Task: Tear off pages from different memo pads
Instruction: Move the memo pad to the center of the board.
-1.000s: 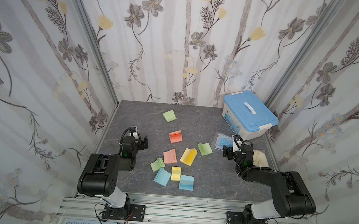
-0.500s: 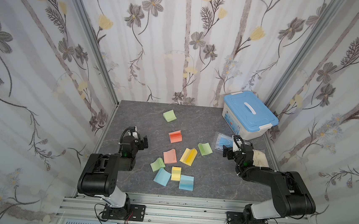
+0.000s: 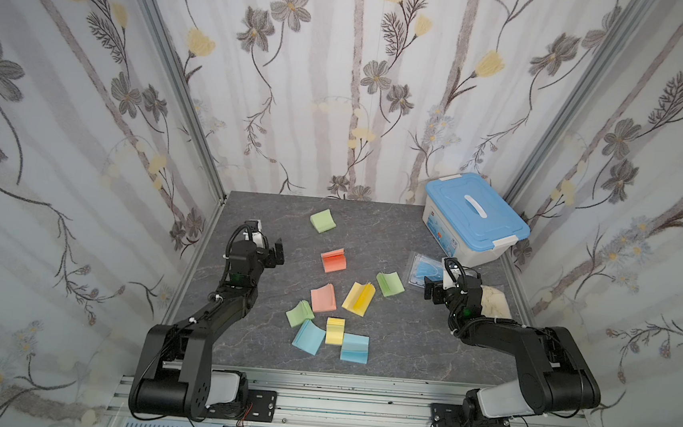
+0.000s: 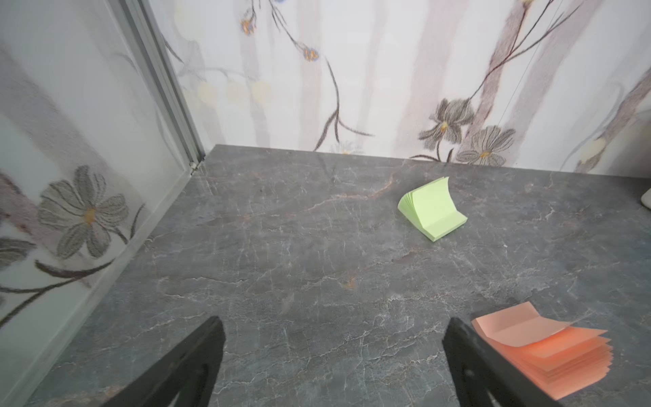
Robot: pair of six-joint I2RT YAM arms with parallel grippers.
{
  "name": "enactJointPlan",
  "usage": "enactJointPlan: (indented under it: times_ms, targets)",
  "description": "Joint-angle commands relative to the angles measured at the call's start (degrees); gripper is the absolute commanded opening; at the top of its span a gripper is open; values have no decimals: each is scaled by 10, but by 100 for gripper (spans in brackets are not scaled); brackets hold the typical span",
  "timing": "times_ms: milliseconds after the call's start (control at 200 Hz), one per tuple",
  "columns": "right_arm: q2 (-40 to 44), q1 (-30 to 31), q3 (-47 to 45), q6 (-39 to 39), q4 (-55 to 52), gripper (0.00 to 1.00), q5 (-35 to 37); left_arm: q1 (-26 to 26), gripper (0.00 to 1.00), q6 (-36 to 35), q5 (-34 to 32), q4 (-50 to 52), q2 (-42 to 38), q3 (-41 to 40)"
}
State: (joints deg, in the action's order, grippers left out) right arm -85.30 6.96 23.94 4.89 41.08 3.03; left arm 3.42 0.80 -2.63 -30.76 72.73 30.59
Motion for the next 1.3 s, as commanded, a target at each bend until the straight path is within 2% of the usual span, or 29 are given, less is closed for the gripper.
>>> enactJointPlan:
  times_ms: [0, 90, 125, 205, 245, 300, 330, 380, 415, 470, 580, 649, 759, 899, 1034, 1294]
  targets:
    - [1, -5, 5, -12, 6, 100, 4, 3, 100, 50, -24, 49, -65, -40]
    - [0, -10, 6, -12, 5, 100, -4, 3, 100, 88, -20, 108, -131, -38]
    - [1, -9, 5, -11, 5, 100, -4, 3, 100, 71, 30, 101, -152, -50]
    - [3, -8, 5, -10, 5, 100, -6, 5, 100, 8, 204, 30, -188, -100]
    - [5, -7, 10, -7, -5, 100, -10, 13, 100, 3, 232, -10, -193, -116]
    - [14, -2, 14, -8, -18, 100, 8, 26, 100, 38, 190, -26, -185, -115]
    - [25, 4, 19, -9, -36, 100, 28, 32, 100, 92, 131, -18, -176, -105]
    - [50, 19, 40, -13, -97, 100, 83, 35, 100, 202, 19, 84, -164, -64]
    - [66, 27, 67, -32, -164, 100, 119, 35, 100, 217, -10, 151, -152, -30]
    - [82, 30, 108, -79, -260, 100, 153, 35, 100, 208, 6, 156, -134, -19]
    - [101, 51, 173, -120, -401, 100, 151, 34, 100, 241, 57, 139, -123, -21]
    - [105, 64, 207, -148, -467, 100, 105, 34, 100, 249, 54, 144, -128, -26]
    - [99, 80, 242, -195, -537, 100, 17, 34, 100, 277, 1, 141, -155, -54]
    - [66, 94, 249, -254, -541, 98, -75, 36, 100, 307, 23, 159, -158, -43]
    - [-3, 101, 282, -251, -531, 89, -124, 55, 100, 316, 68, 170, -163, -34]
    - [-118, 102, 347, -254, -507, 78, -180, 108, 100, 333, 38, 208, -231, -67]
